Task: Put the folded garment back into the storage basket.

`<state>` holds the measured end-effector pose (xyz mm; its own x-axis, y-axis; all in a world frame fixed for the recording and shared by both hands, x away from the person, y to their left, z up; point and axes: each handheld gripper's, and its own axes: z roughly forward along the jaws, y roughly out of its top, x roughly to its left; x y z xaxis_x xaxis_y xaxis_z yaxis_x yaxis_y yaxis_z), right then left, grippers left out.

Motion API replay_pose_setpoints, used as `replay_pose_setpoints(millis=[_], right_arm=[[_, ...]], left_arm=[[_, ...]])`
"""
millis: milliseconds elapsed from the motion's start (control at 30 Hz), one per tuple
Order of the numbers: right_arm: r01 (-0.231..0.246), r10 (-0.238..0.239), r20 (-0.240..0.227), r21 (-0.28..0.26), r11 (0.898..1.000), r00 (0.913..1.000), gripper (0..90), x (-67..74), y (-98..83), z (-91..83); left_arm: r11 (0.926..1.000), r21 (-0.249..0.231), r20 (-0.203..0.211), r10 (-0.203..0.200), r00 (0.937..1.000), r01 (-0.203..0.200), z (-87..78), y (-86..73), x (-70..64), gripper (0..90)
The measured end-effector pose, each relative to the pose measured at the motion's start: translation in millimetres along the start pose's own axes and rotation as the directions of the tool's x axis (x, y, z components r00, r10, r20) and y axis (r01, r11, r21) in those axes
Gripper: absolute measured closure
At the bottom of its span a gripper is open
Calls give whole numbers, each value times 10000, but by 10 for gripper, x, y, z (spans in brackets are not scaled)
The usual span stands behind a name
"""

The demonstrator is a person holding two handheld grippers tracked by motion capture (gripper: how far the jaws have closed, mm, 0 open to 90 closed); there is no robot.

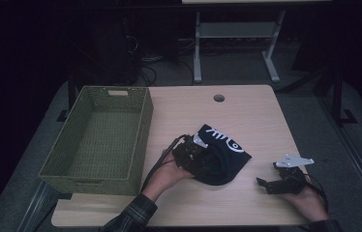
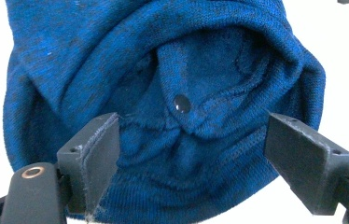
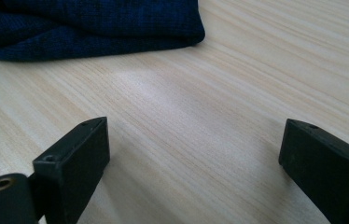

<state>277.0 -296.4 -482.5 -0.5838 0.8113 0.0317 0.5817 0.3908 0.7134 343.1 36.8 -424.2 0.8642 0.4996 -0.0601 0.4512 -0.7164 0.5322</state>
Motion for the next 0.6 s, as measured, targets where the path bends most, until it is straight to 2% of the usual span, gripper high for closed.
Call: replay_pose_setpoints(millis=[167,367,533,600], right_arm=[[8,-8,-7,-1,10000,10000,84,-1,0,0],[18,-18,-8,0,10000,10000,83,-2,-1,-1],[18,-18,-8,-1,10000,10000,84,-2,-1,-1],[20,-20,-9,-1,10000,10000,84,-2,-1,-1]], left_arm=[[9991,411,13,88,10000,-88,141,75,23,191],[9968,805,85,15,10000,-22,310,82,57,207],[9966,821,50,60,10000,-64,320,82,68,228],[9942,1014,-133,370,9992,-355,314,84,62,258]])
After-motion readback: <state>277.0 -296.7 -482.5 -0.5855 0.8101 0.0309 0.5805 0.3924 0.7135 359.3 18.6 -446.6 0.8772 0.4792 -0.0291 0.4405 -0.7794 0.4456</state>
